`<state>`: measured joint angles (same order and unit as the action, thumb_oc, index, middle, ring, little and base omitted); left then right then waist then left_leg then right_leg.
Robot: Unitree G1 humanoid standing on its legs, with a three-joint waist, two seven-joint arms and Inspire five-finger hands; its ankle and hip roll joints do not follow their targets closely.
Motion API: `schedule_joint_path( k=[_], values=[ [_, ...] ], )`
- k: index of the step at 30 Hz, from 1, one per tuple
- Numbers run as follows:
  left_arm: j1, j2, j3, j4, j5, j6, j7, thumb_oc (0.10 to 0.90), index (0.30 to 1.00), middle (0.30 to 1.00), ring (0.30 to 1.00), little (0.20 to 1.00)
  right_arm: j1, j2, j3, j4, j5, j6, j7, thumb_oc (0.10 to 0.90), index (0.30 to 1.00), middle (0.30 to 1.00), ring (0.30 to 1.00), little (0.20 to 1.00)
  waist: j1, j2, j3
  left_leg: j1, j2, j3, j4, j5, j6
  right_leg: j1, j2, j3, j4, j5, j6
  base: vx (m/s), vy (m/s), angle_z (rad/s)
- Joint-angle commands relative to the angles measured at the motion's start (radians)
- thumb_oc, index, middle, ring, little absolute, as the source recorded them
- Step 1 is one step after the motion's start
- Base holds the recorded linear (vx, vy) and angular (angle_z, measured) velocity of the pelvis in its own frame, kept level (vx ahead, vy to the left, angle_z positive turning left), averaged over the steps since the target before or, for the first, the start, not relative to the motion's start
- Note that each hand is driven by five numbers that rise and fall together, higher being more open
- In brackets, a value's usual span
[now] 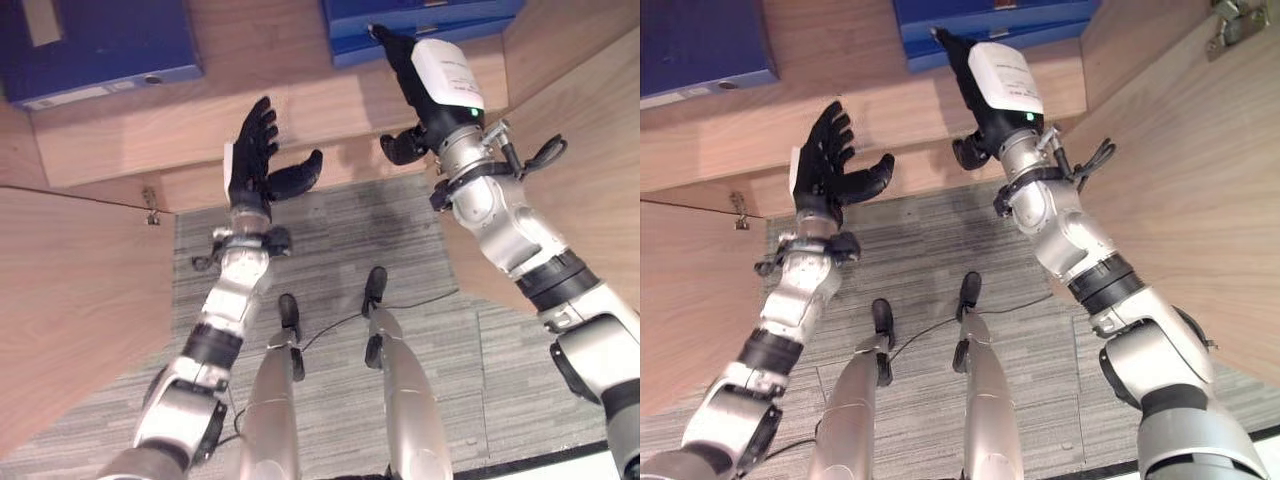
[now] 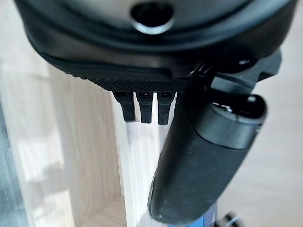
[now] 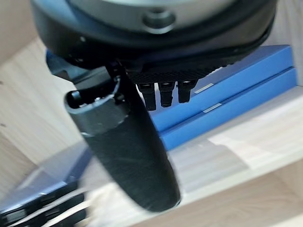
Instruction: Put the empty folder in the office cabinet
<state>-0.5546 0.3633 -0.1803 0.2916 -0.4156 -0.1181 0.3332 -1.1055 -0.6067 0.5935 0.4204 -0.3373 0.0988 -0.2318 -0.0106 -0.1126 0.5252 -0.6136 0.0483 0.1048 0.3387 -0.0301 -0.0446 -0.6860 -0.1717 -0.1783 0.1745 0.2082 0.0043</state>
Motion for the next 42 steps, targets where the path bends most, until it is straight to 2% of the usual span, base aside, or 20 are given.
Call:
schedule_joint_path(
  k=[1, 2, 3, 4, 5, 9, 15, 16, 17, 18, 20, 21, 22, 31, 35, 37, 42],
  values=[
    [0.107, 0.057, 0.018, -0.179, -0.032, -0.086, -0.089, 0.800, 0.900, 0.900, 0.900, 0.900, -0.164, -0.065, 0.013, -0.032, 0.031, -0.022, -0.051, 0.800, 0.900, 0.900, 0.900, 0.900, 0.017, 0.054, -0.044, -0.042, 0.012, -0.046, 0.015, -0.075, 0.008, 0.023, 0.021, 0.010, 0.015, -0.119, 0.069, 0.00, 0.004, 0.07],
    [0.111, 0.057, 0.020, -0.184, -0.032, -0.084, -0.089, 0.800, 0.900, 0.900, 0.900, 0.900, -0.165, -0.063, 0.015, -0.029, 0.031, -0.023, -0.052, 0.800, 0.900, 0.900, 0.900, 0.900, 0.015, 0.054, -0.045, -0.042, 0.012, -0.046, 0.015, -0.075, 0.008, 0.023, 0.021, 0.010, 0.015, -0.119, 0.069, 0.00, 0.006, 0.10],
    [0.201, 0.085, 0.042, -0.220, -0.039, -0.080, -0.121, 0.800, 0.900, 0.900, 0.900, 0.900, -0.170, -0.080, 0.028, -0.012, 0.023, -0.025, -0.031, 0.800, 0.900, 0.900, 0.900, 0.900, 0.028, 0.057, -0.038, -0.042, 0.011, -0.047, 0.014, -0.072, 0.008, 0.024, 0.020, 0.006, 0.016, -0.119, 0.069, 0.00, 0.002, 0.09],
    [0.204, 0.085, 0.044, -0.223, -0.039, -0.078, -0.122, 0.800, 0.900, 0.900, 0.900, 0.900, -0.169, -0.079, 0.029, -0.011, 0.023, -0.025, -0.031, 0.800, 0.900, 0.900, 0.900, 0.900, 0.027, 0.057, -0.039, -0.041, 0.011, -0.047, 0.014, -0.073, 0.007, 0.024, 0.020, 0.006, 0.016, -0.119, 0.069, 0.01, 0.002, 0.06],
    [0.280, 0.106, 0.063, -0.242, -0.040, -0.070, -0.150, 0.800, 0.900, 0.900, 0.900, 0.900, -0.149, -0.105, 0.036, -0.009, 0.000, -0.025, -0.005, 0.800, 0.900, 0.900, 0.900, 0.900, 0.035, 0.058, -0.034, -0.042, 0.012, -0.049, 0.014, -0.071, 0.008, 0.025, 0.019, 0.004, 0.018, -0.120, 0.069, 0.00, 0.000, 0.00],
    [0.392, 0.144, 0.099, -0.257, -0.044, -0.062, -0.189, 0.800, 0.900, 0.900, 0.900, 0.900, -0.116, -0.134, 0.032, 0.023, -0.030, -0.023, 0.022, 0.800, 0.900, 0.900, 0.900, 0.900, 0.049, 0.066, -0.034, -0.040, 0.007, -0.052, 0.011, -0.071, 0.009, 0.028, 0.015, -0.002, 0.019, -0.120, 0.070, 0.01, 0.006, 0.05],
    [0.510, 0.183, 0.139, -0.297, -0.061, -0.058, -0.234, 0.800, 0.900, 0.900, 0.900, 0.900, -0.149, -0.160, 0.087, 0.075, -0.101, -0.022, 0.063, 0.800, 0.900, 0.900, 0.900, 0.900, 0.069, 0.081, -0.025, -0.043, 0.005, -0.052, 0.015, -0.068, 0.010, 0.026, 0.011, -0.005, 0.022, -0.120, 0.073, 0.02, 0.004, 0.01],
    [0.535, 0.191, 0.146, -0.301, -0.067, -0.054, -0.245, 0.800, 0.900, 0.900, 0.900, 0.900, -0.152, -0.167, 0.100, 0.088, -0.115, -0.021, 0.075, 0.800, 0.900, 0.900, 0.900, 0.900, 0.079, 0.090, -0.029, -0.031, 0.010, -0.064, 0.013, -0.093, 0.005, 0.034, 0.019, 0.001, 0.028, -0.143, 0.081, 0.09, 0.011, 0.04],
    [0.548, 0.195, 0.151, -0.302, -0.068, -0.053, -0.251, 0.800, 0.900, 0.900, 0.900, 0.900, -0.153, -0.171, 0.104, 0.092, -0.119, -0.020, 0.085, 0.800, 0.900, 0.900, 0.900, 0.900, 0.081, 0.092, -0.028, -0.030, 0.010, -0.065, 0.012, -0.093, 0.005, 0.034, 0.018, 0.000, 0.027, -0.144, 0.081, 0.00, 0.000, 0.00],
    [0.550, 0.195, 0.151, -0.303, -0.068, -0.053, -0.251, 0.800, 0.900, 0.900, 0.900, 0.900, -0.153, -0.171, 0.104, 0.091, -0.119, -0.020, 0.085, 0.800, 0.900, 0.900, 0.900, 0.900, 0.077, 0.088, -0.021, -0.042, 0.005, -0.055, 0.015, -0.069, 0.010, 0.026, 0.011, -0.006, 0.024, -0.122, 0.073, -0.08, 0.005, 0.02],
    [0.572, 0.200, 0.153, -0.300, -0.068, -0.050, -0.261, 0.800, 0.900, 0.900, 0.900, 0.900, -0.161, -0.171, 0.117, 0.118, -0.126, -0.019, 0.092, 0.800, 0.900, 0.900, 0.900, 0.900, 0.084, 0.091, -0.021, -0.041, 0.004, -0.056, 0.014, -0.069, 0.010, 0.028, 0.009, -0.007, 0.023, -0.123, 0.073, -0.04, 0.006, 0.04],
    [0.587, 0.208, 0.159, -0.294, -0.058, -0.047, -0.265, 0.800, 0.900, 0.900, 0.900, 0.900, -0.172, -0.169, 0.120, 0.144, -0.116, -0.017, 0.098, 0.800, 0.900, 0.900, 0.900, 0.900, 0.090, 0.094, -0.019, -0.042, 0.004, -0.057, 0.014, -0.067, 0.009, 0.028, 0.009, -0.009, 0.023, -0.123, 0.073, 0.09, 0.008, 0.05],
    [0.588, 0.208, 0.160, -0.293, -0.058, -0.047, -0.265, 0.800, 0.900, 0.900, 0.900, 0.900, -0.173, -0.168, 0.121, 0.145, -0.116, -0.018, 0.098, 0.800, 0.900, 0.900, 0.900, 0.900, 0.093, 0.097, -0.026, -0.030, 0.009, -0.066, 0.011, -0.092, 0.004, 0.036, 0.017, -0.002, 0.026, -0.144, 0.081, 0.09, 0.012, 0.03],
    [0.630, 0.224, 0.162, -0.268, -0.072, -0.048, -0.273, 0.800, 0.900, 0.900, 0.900, 0.900, -0.289, -0.108, 0.178, 0.358, -0.018, -0.014, 0.092, 0.800, 0.900, 0.900, 0.900, 0.900, 0.123, 0.108, -0.011, -0.025, 0.007, -0.069, 0.003, -0.085, 0.000, 0.042, 0.014, -0.013, 0.026, -0.146, 0.083, 0.01, 0.000, 0.00],
    [0.624, 0.225, 0.158, -0.256, -0.078, -0.051, -0.268, 0.800, 0.900, 0.900, 0.900, 0.900, -0.309, -0.072, 0.166, 0.439, 0.076, -0.022, 0.082, 0.800, 0.900, 0.900, 0.900, 0.900, 0.126, 0.110, -0.007, -0.025, 0.007, -0.070, 0.002, -0.082, -0.001, 0.043, 0.013, -0.015, 0.028, -0.146, 0.082, 0.00, 0.000, 0.06],
    [0.630, 0.229, 0.149, -0.246, -0.097, -0.054, -0.267, 0.800, 0.900, 0.900, 0.900, 0.900, -0.332, -0.048, 0.163, 0.568, 0.156, -0.024, 0.072, 0.800, 0.900, 0.900, 0.900, 0.900, 0.136, 0.115, -0.006, -0.026, 0.005, -0.071, -0.001, -0.077, -0.003, 0.043, 0.011, -0.018, 0.029, -0.147, 0.082, 0.00, 0.001, 0.03],
    [0.642, 0.225, 0.149, -0.228, -0.130, -0.058, -0.265, 0.800, 0.900, 0.900, 0.900, 0.900, -0.369, -0.033, 0.181, 0.690, 0.234, -0.040, 0.060, 0.800, 0.900, 0.900, 0.900, 0.900, 0.146, 0.122, -0.006, -0.030, 0.004, -0.073, -0.004, -0.073, -0.004, 0.039, 0.010, -0.023, 0.029, -0.146, 0.084, 0.00, 0.000, 0.00]
  ],
)
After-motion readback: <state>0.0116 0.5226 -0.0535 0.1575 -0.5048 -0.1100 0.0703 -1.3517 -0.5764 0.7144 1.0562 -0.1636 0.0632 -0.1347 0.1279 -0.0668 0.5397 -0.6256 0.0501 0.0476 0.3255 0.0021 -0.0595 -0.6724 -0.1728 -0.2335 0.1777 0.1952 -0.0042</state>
